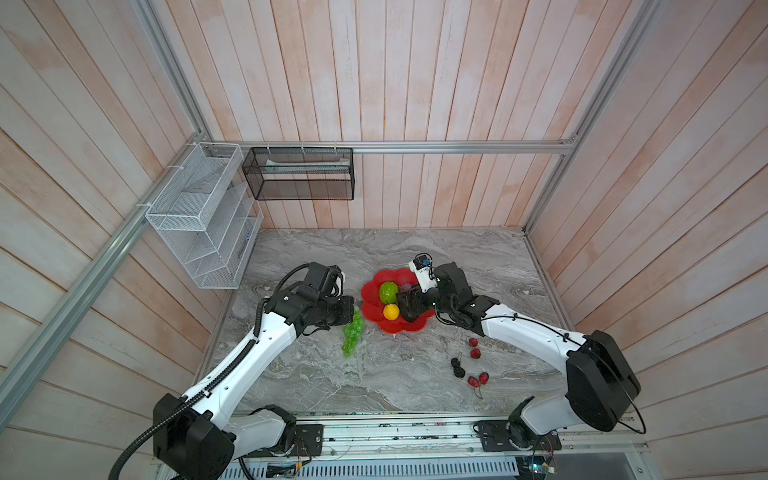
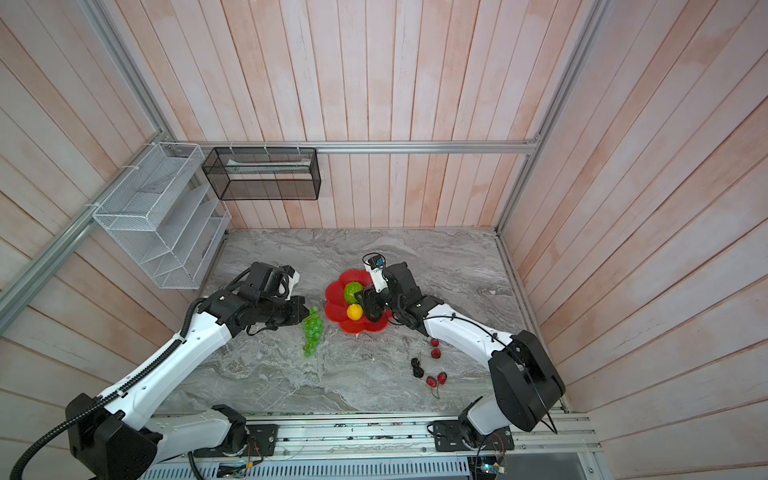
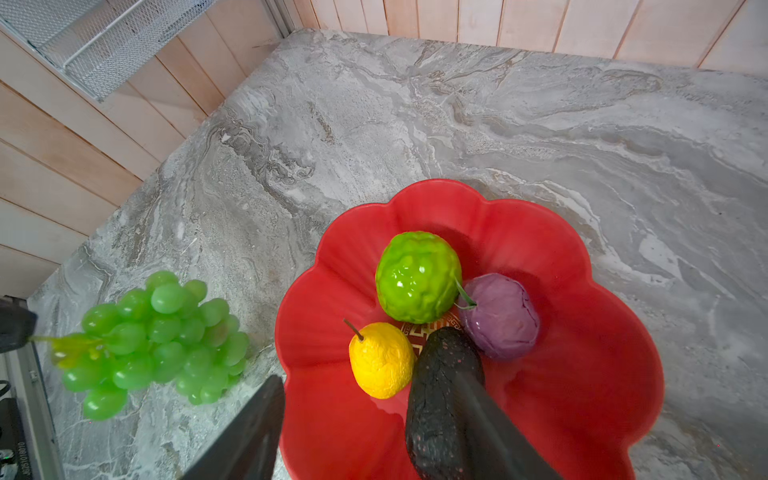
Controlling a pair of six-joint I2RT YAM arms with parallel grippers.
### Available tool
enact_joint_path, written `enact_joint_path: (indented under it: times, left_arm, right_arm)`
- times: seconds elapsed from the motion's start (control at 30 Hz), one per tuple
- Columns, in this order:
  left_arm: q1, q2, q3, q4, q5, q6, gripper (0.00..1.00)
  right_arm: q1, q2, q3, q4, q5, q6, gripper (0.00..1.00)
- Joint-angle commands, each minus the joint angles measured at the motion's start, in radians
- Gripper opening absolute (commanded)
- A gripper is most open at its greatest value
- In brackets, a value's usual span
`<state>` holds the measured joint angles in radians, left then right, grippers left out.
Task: Place and organize the fake fruits in the fruit bowl
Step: 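Lift the green grapes and carry them over the red bowl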
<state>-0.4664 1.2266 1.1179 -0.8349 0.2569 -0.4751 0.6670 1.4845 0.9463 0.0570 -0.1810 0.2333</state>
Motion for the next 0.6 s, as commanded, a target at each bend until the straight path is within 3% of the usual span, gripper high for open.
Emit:
enact_joint_path:
  times: [0.0,0.3,0.57]
  left_arm:
    - [0.003,-0.010,0.061,0.063,0.166,-0.001,0.00]
    - [0.001,0.093,0.147,0.291,0.424,-0.051,0.00]
    - [-0.016,0.223,0.212,0.415,0.525,-0.075,0.00]
  right_arm:
    - [0.008,-0.028,0.009,0.020,0.013,-0.002,0.65]
    - [-0.005,-0.085,-0.030,0.040,0.043,-0.012,0.65]
    - [-0.044,-0.130,-0.062,0.037,0.053,-0.012,0.65]
